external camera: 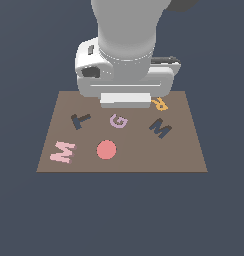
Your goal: Insert a designated object into the corresponding slot on a board.
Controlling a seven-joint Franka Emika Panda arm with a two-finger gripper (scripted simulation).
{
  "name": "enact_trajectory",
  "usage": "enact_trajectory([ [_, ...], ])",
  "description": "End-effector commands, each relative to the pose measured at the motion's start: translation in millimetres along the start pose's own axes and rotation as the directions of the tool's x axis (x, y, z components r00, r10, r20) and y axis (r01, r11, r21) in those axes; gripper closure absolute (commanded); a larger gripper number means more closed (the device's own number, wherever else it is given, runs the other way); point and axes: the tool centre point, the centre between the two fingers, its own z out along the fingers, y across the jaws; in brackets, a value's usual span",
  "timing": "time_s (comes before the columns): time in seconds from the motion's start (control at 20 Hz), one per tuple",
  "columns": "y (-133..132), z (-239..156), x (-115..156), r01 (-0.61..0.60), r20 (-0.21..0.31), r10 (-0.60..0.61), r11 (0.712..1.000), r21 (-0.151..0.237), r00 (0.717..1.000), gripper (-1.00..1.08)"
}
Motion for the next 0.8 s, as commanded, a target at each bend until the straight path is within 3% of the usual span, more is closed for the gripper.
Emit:
enact_trajectory([
  [0.0,0.0,0.0,0.0,0.0,0.0,0.0,1.0,0.0,1.0,-0.92],
  [0.75,20.3,6.7,-2.2,0.123,-0.004,-0.123,0.992,-0.004,0.992,-0.92],
])
